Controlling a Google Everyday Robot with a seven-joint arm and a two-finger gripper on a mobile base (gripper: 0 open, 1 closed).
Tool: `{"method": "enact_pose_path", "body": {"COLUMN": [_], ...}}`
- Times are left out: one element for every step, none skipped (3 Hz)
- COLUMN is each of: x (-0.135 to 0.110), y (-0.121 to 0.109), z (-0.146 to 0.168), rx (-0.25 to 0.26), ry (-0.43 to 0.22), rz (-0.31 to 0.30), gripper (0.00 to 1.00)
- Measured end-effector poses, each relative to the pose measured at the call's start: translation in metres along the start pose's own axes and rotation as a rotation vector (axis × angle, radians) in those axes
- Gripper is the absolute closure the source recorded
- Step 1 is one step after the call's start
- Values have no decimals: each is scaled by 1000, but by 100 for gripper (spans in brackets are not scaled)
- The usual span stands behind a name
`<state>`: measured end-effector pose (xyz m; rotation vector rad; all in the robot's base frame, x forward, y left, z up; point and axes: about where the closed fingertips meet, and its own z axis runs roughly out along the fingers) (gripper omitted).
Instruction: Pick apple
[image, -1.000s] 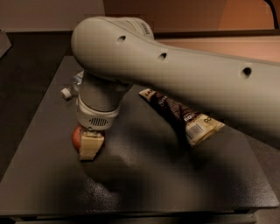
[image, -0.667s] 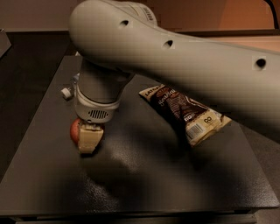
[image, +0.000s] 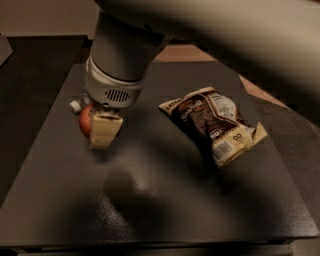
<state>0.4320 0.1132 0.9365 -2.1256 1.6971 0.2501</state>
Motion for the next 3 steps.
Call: {"method": "enact_pose_path", "body": {"x": [-7, -19, -21], "y": [-10, -20, -19], "z": [-30, -78, -82], "rx": [36, 83, 91], "ry": [-13, -53, -55], "rz": [-27, -69, -73], "gripper": [100, 100, 100]}}
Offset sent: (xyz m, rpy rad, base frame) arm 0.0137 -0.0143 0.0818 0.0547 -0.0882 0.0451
